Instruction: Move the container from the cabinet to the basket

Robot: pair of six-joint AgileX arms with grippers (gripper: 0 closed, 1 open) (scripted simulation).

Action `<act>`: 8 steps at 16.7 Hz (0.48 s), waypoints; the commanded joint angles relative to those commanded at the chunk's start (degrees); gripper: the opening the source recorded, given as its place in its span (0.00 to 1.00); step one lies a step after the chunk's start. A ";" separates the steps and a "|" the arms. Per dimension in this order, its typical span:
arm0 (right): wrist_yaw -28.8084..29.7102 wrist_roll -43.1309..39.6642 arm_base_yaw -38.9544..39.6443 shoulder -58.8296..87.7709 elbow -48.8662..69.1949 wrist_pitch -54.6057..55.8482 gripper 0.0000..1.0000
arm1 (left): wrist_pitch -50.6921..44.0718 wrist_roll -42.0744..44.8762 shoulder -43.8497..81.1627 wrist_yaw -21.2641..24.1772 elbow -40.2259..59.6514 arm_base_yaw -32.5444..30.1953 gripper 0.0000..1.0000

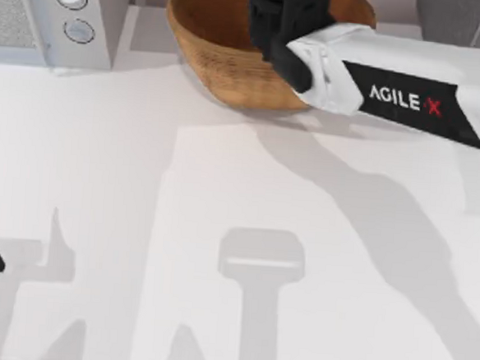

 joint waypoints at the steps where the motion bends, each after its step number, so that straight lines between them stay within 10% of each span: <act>1: 0.00 0.00 0.00 0.00 0.00 0.00 0.00 | 0.00 0.00 0.00 0.00 0.00 0.00 1.00; 8: 0.00 0.00 0.00 0.00 0.00 0.00 0.45 | 0.00 0.00 0.00 0.00 0.00 0.00 1.00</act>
